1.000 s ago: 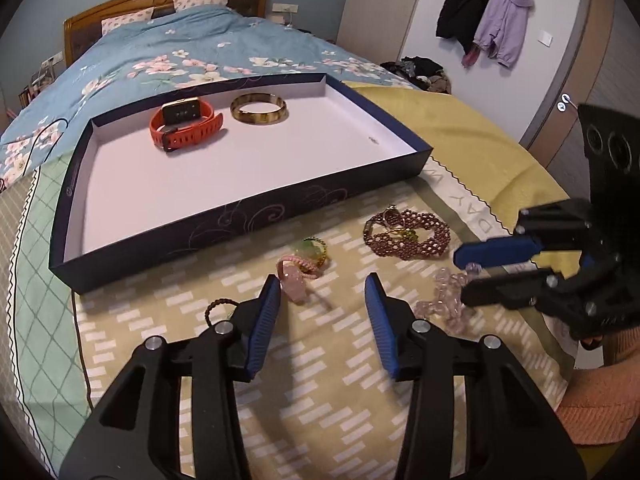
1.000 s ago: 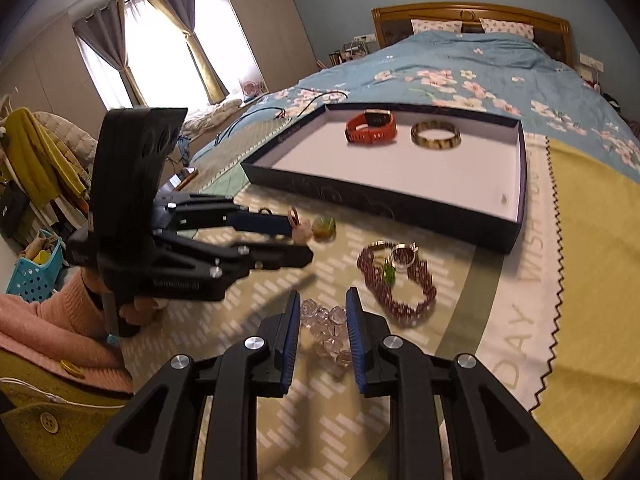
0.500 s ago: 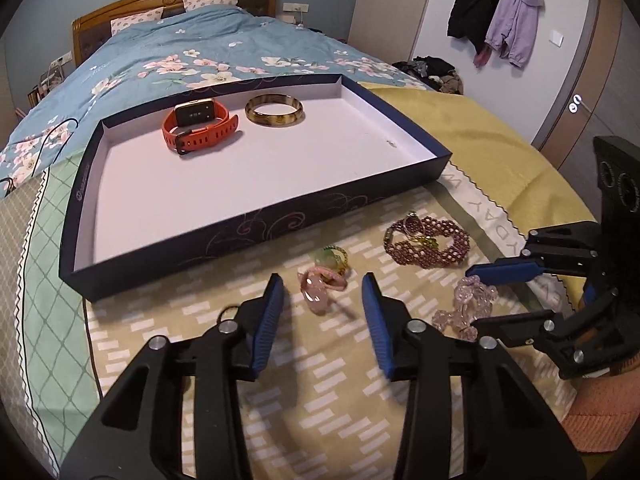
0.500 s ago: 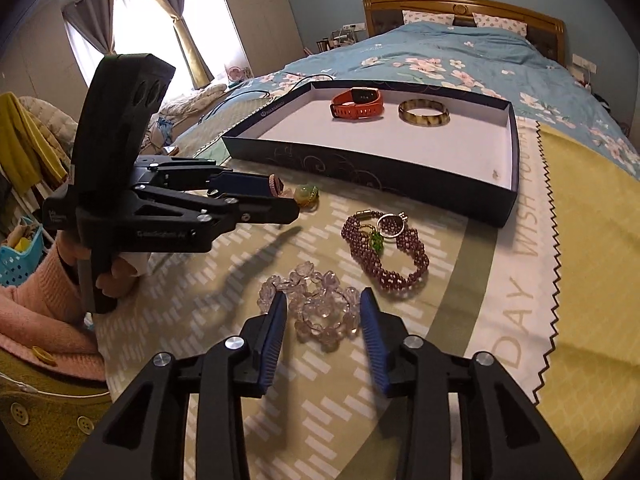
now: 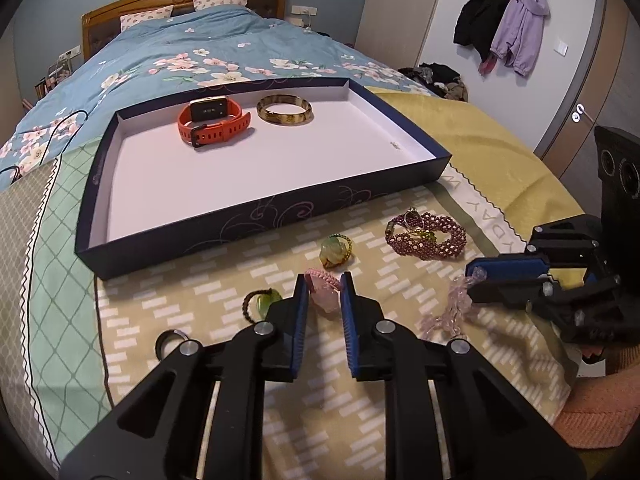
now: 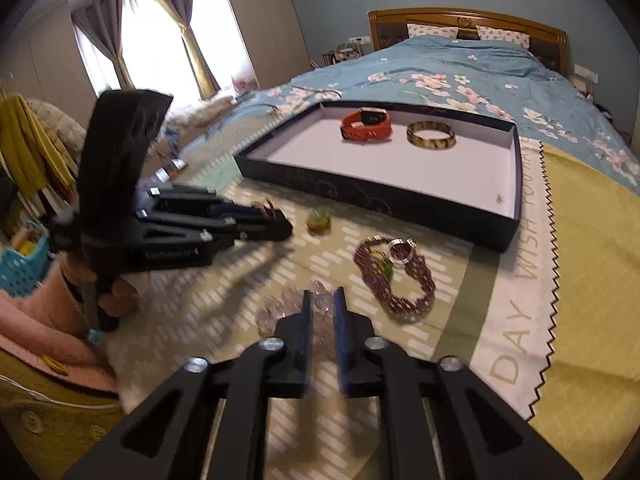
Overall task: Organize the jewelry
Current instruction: 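Grasp the pink ring with the left tool while the right tool carries the crystal bracelet, then place the pink ring and crystal bracelet into the box, opening both tools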
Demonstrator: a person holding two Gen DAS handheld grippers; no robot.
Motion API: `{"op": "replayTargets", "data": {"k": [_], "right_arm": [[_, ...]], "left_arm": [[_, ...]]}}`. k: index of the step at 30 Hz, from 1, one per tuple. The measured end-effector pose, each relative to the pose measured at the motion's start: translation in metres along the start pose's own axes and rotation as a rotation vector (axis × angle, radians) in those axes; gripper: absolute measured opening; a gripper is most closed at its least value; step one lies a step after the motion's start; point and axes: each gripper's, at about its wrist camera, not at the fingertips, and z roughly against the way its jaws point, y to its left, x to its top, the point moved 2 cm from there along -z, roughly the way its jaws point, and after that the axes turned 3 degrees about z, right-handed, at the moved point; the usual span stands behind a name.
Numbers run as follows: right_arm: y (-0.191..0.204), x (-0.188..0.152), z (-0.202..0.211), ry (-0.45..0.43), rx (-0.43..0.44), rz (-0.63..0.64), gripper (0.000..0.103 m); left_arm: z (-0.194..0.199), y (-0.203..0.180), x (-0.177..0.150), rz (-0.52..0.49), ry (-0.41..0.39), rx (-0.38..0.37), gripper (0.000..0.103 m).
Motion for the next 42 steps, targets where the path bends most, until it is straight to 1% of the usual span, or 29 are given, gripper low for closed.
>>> {"op": "replayTargets", "data": {"k": [2,6,14,20,27,33,42], "right_arm": [[0.000,0.004,0.002,-0.010,-0.013,0.004,0.008],[0.001,0.011,0.003,-0.023,-0.007,0.005,0.008],[0.007,0.029,0.016,-0.077,-0.001,0.018,0.008],[0.005,0.049,0.025,-0.128,-0.016,0.032,0.008],[-0.005,0.076,0.033,-0.184,-0.048,0.041,0.008],[-0.019,0.101,0.032,-0.221,-0.074,0.039,0.008],[-0.042,0.120,0.010,-0.210,-0.098,0.005,0.008]], "left_arm": [[0.007,0.001,0.000,0.008,-0.018,-0.005,0.017],[0.018,0.003,0.001,0.015,-0.044,-0.011,0.017],[0.041,0.000,0.007,0.004,-0.102,-0.022,0.017],[0.054,0.000,0.016,-0.002,-0.140,-0.013,0.017],[0.065,0.002,0.033,-0.016,-0.177,0.015,0.017],[0.061,0.007,0.048,-0.025,-0.179,0.043,0.017],[0.040,0.021,0.068,-0.024,-0.155,0.084,0.017]]}}
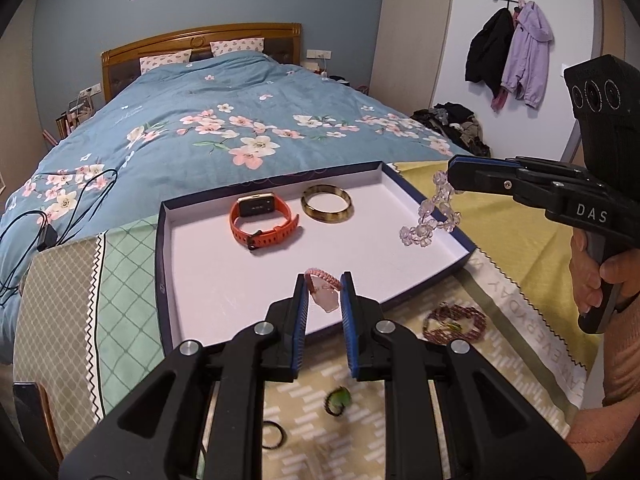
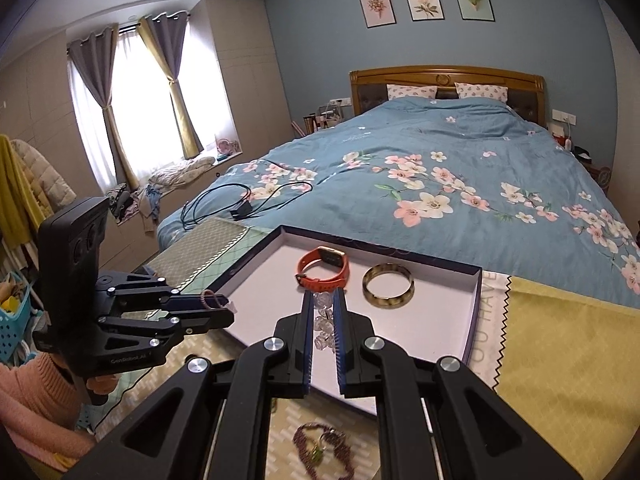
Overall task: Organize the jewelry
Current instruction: 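Place the pink ring and crystal bracelet into the box, opening both tools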
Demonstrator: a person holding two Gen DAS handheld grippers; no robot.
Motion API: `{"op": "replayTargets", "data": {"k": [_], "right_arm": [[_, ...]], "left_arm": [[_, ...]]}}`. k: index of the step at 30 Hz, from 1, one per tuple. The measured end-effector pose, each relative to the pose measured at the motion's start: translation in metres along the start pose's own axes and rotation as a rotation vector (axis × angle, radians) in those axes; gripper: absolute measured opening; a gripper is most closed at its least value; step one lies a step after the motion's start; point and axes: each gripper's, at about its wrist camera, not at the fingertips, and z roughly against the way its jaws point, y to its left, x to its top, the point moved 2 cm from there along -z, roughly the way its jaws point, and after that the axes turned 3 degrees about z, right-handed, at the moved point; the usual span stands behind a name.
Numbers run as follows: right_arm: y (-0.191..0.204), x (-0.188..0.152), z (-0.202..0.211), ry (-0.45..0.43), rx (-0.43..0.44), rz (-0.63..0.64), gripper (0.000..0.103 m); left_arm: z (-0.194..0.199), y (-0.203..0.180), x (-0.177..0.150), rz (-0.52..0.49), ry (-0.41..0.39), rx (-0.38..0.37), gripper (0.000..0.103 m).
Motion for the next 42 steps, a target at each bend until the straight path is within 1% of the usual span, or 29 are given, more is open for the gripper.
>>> {"op": "replayTargets", "data": {"k": [8,14,23,34,42], "right_arm": [[-0.013,0.005,-0.027,0.029,-0.022,-0.023,0.008],[-0.020,0.008,-0.048,0.050,-0.030,-0.035,0.008],[-0.028,0.013,-0.070,0.050,-0.051,-0.035,0.008],[-0.029,-0.005,-0.095,0.136,-0.030,-0.021,0.008],[-0.033,-0.012,-0.102,0.166,-0.032,-0.027,0.008]], "left_arm": [[-0.021,0.011,0.011,0.011,0.021,0.030,0.017],[-0.041,0.019,0.017,0.025,0.052,0.045,0.017],[-0.070,0.026,0.024,0.028,0.103,0.062,0.017],[-0.100,0.036,0.021,0.055,0.169,0.053,0.017],[-0.113,0.036,0.026,0.038,0.195,0.073,0.017]]}}
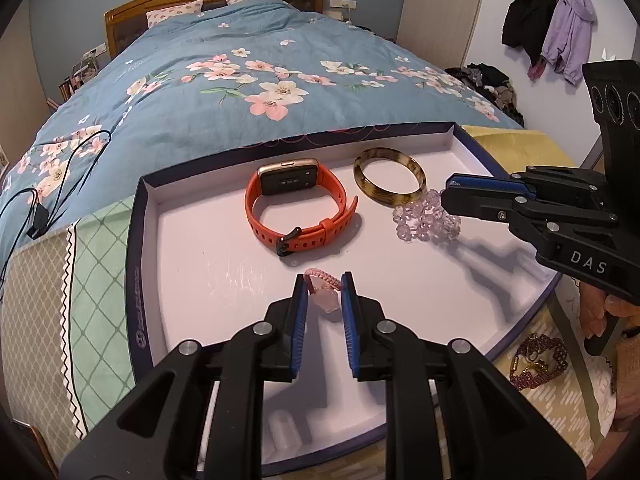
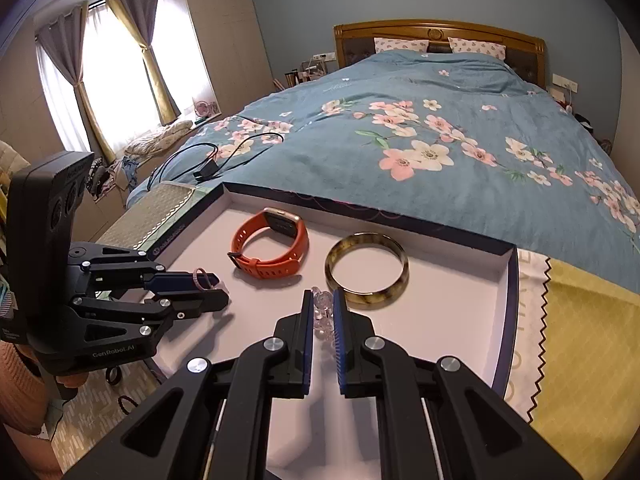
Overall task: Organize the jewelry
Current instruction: 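Place the pink ring and crystal bracelet into the box, opening both tools, then grasp the black ring with the left tool while the right tool grasps the dark beaded bracelet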
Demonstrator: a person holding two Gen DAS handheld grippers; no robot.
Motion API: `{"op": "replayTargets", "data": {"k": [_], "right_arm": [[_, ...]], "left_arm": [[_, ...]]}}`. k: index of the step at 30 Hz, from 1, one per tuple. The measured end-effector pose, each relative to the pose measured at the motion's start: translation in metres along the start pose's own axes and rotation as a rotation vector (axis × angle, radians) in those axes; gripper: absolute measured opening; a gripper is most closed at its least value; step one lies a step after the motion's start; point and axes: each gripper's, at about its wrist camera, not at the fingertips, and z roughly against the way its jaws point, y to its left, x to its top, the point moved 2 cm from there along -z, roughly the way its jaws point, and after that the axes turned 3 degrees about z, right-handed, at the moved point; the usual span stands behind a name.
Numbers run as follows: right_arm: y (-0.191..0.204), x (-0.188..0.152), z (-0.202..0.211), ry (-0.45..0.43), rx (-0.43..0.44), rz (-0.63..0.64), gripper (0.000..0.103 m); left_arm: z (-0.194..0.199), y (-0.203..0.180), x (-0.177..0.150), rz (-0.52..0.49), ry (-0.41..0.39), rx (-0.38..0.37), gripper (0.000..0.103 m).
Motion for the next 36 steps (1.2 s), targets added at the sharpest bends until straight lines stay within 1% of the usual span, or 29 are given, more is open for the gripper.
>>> {"op": "replayTargets", "data": {"k": [5,8,10,12,16,20,22,26,28,32,35,36], "right_arm": [[-0.002,-0.003,-0.001,0.013,0.000,-0.012,0.008],[-0.003,-0.002,0.003,0.003,0.007,-0.030,0.009],[-0.004,-0.001,0.006,-0.005,0.005,-0.035,0.012],[-0.005,-0.001,0.012,-0.016,0.006,-0.042,0.021],[-0.004,-0.004,0.022,-0.029,0.010,-0.042,0.024],[-0.001,-0.010,0.038,-0.041,0.035,-0.049,0.027],[0.003,-0.015,0.047,-0.046,0.037,-0.039,0.029],[0.012,-0.032,0.068,-0.043,0.040,-0.003,0.035],[0.015,-0.043,0.076,-0.032,0.039,0.002,0.035],[0.020,-0.071,0.084,0.018,0.015,0.008,0.035],[0.020,-0.091,0.083,0.071,0.012,0.002,0.035],[0.020,-0.096,0.082,0.083,0.008,-0.001,0.032]], "left_arm": [[-0.004,-0.003,0.004,-0.014,0.006,0.018,0.019],[-0.001,-0.004,0.005,-0.012,-0.008,0.016,0.025],[0.003,-0.004,0.004,-0.010,-0.020,0.017,0.027],[0.008,-0.002,0.004,-0.002,-0.033,0.013,0.029],[0.021,0.002,0.003,0.013,-0.069,0.013,0.032],[0.041,0.006,-0.002,0.026,-0.113,0.022,0.035],[0.057,0.008,-0.008,0.033,-0.144,0.023,0.038],[0.087,0.011,-0.025,0.045,-0.199,-0.001,0.040],[0.102,0.013,-0.036,0.053,-0.220,-0.016,0.041],[0.117,0.013,-0.060,0.055,-0.226,-0.017,0.044],[0.121,0.013,-0.079,0.056,-0.208,-0.008,0.044],[0.122,0.014,-0.085,0.062,-0.201,-0.008,0.044]]}}
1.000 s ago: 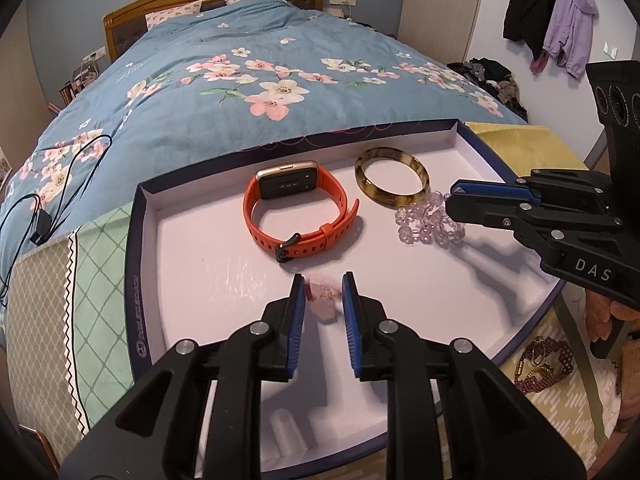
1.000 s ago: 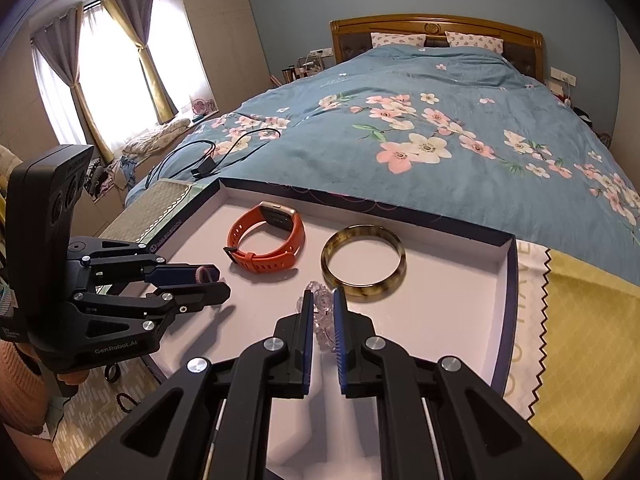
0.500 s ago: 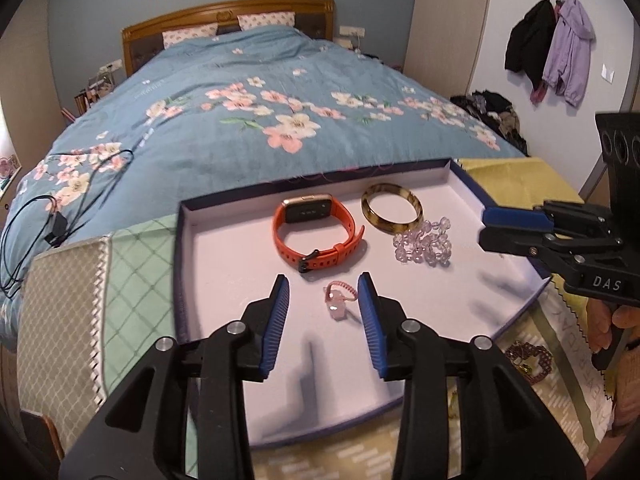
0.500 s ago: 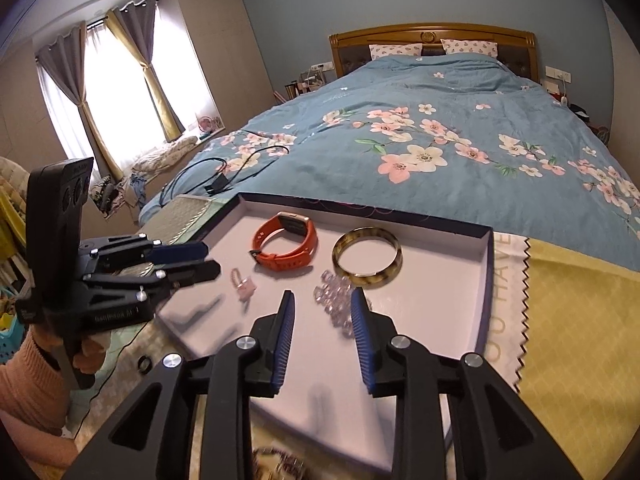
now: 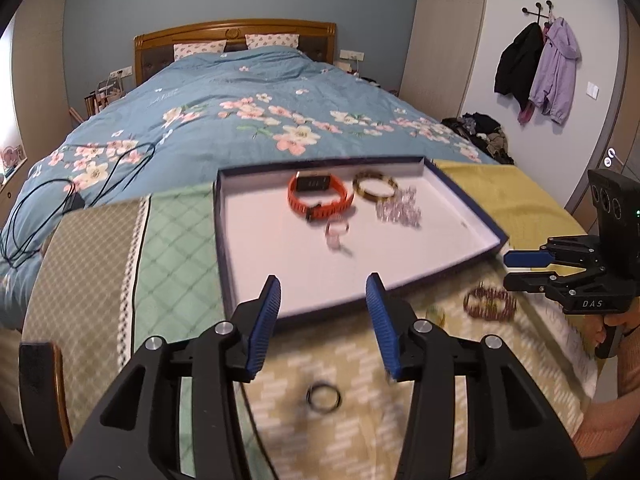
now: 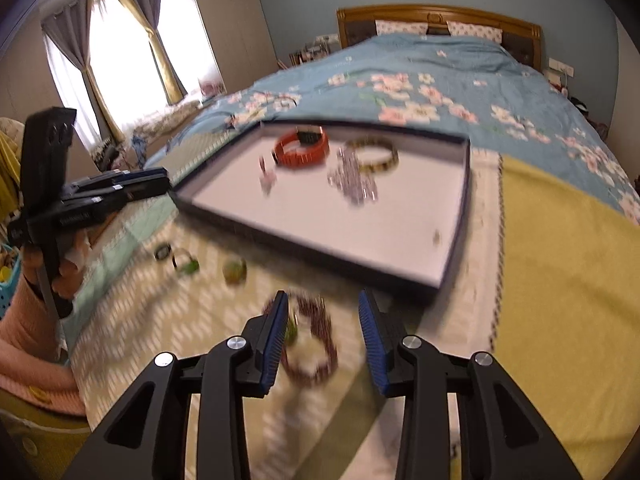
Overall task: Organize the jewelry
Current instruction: 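Grasp the black ring with the left tool while the right tool grasps the dark beaded bracelet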
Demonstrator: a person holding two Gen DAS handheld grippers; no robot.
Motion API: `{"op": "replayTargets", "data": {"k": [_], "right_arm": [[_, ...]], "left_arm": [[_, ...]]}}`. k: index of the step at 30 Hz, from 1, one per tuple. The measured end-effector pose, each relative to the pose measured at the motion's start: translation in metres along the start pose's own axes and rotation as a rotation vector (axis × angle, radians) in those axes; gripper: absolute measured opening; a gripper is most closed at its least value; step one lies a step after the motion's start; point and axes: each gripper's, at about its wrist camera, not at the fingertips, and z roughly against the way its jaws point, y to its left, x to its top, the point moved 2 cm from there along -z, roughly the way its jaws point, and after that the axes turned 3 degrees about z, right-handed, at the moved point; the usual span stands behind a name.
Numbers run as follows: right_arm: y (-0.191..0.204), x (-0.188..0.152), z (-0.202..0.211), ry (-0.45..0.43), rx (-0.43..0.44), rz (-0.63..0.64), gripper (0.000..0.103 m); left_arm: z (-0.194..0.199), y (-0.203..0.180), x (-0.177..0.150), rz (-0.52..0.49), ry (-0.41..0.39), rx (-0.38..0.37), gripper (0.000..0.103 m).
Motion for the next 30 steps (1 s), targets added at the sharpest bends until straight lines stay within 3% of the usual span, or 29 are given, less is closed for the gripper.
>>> {"op": "replayTargets", "data": {"k": [5,8,20,30], "right_arm": [[0.001,-0.016,-0.012,0.067,-0.014,0.000,0.016],[0.003,-0.017,-0.013,0.057,-0.038,0.009,0.003],[0.024,0.008,-0.003,-0.080,-0.080,0.063,0.002],[0.034,0.016,0.016,-0.139,-0.014,0.060,0.002]], "left_arm": [[0.004,0.006,-0.021,0.032,0.025,-0.005,0.045],[0.007,0.008,-0.026,0.046,0.024,-0.017,0.045],[0.013,0.008,-0.032,0.054,0.020,-0.022,0.045],[0.023,0.005,-0.042,0.034,0.020,-0.029,0.045]]}}
